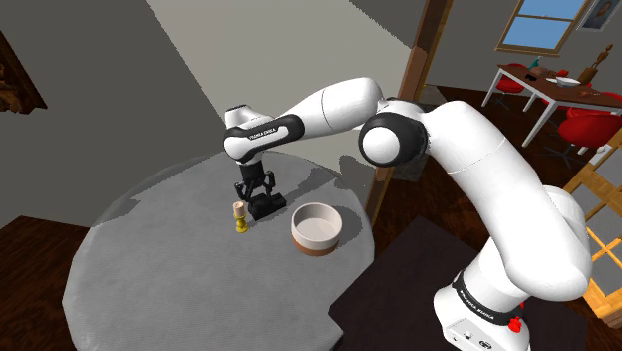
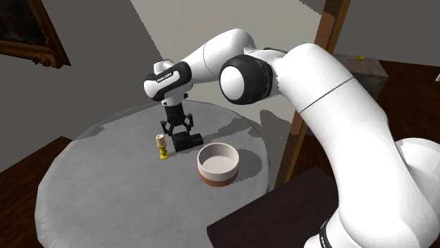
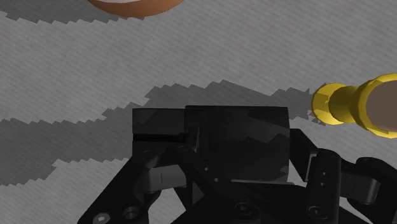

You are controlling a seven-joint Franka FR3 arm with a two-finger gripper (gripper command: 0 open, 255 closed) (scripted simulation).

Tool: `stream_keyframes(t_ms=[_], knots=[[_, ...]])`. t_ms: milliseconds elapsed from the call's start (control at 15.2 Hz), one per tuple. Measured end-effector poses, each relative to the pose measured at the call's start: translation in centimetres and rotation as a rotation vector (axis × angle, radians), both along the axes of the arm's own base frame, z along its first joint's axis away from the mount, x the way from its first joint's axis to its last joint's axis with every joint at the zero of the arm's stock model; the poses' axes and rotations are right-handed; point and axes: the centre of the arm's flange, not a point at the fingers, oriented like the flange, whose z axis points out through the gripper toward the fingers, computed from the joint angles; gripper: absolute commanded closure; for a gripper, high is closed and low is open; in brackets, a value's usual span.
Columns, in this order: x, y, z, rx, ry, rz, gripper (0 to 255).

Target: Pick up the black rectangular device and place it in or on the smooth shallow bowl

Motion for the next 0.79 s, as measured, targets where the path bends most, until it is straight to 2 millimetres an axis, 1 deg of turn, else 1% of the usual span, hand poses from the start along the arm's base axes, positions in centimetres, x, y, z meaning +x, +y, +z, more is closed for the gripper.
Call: stream_keyframes(t_ms=[396,792], knots=[[0.0,0.0,0.2,0.0,0.001,0.0,255],[0.0,-0.1,3.1,0.0,0.001,0.0,255]])
